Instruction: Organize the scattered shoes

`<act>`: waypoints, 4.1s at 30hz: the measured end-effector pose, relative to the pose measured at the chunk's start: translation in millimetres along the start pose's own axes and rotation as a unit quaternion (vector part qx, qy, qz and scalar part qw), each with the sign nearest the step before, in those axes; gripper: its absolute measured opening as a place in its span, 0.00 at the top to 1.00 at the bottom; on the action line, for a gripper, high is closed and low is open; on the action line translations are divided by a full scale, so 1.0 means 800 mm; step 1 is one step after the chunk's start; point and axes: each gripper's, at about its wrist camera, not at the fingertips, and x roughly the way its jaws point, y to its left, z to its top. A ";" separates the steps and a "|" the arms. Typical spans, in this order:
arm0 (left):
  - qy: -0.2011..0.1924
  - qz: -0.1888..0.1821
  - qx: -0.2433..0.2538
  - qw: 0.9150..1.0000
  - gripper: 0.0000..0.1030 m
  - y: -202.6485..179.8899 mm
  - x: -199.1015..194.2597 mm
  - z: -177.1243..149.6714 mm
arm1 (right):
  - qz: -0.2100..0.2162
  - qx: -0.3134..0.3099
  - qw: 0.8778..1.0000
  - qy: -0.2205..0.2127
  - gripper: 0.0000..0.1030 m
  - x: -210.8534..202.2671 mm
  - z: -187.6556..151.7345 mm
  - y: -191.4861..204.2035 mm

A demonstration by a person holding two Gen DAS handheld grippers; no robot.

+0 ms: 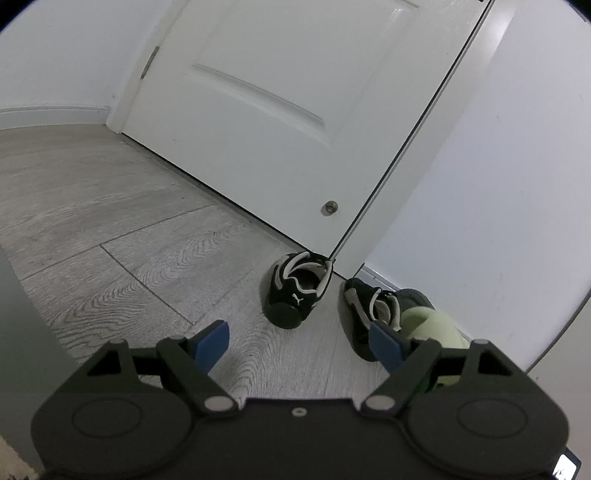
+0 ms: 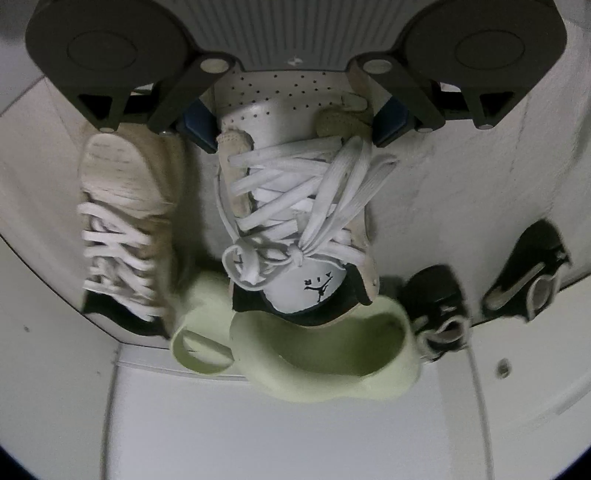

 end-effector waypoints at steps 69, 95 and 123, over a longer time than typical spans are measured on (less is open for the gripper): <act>0.103 0.011 0.413 0.905 0.66 -0.085 0.333 -0.009 | 0.214 -0.047 0.953 -0.212 0.20 -0.005 0.117 -0.002; 0.226 -0.044 0.382 0.895 0.66 -0.063 0.118 -0.076 | 0.218 0.008 0.957 -0.189 0.19 -0.066 0.125 -0.027; 0.141 -0.127 0.504 0.843 0.59 -0.225 0.326 -0.051 | 0.172 0.154 0.958 -0.168 0.04 -0.007 0.128 -0.118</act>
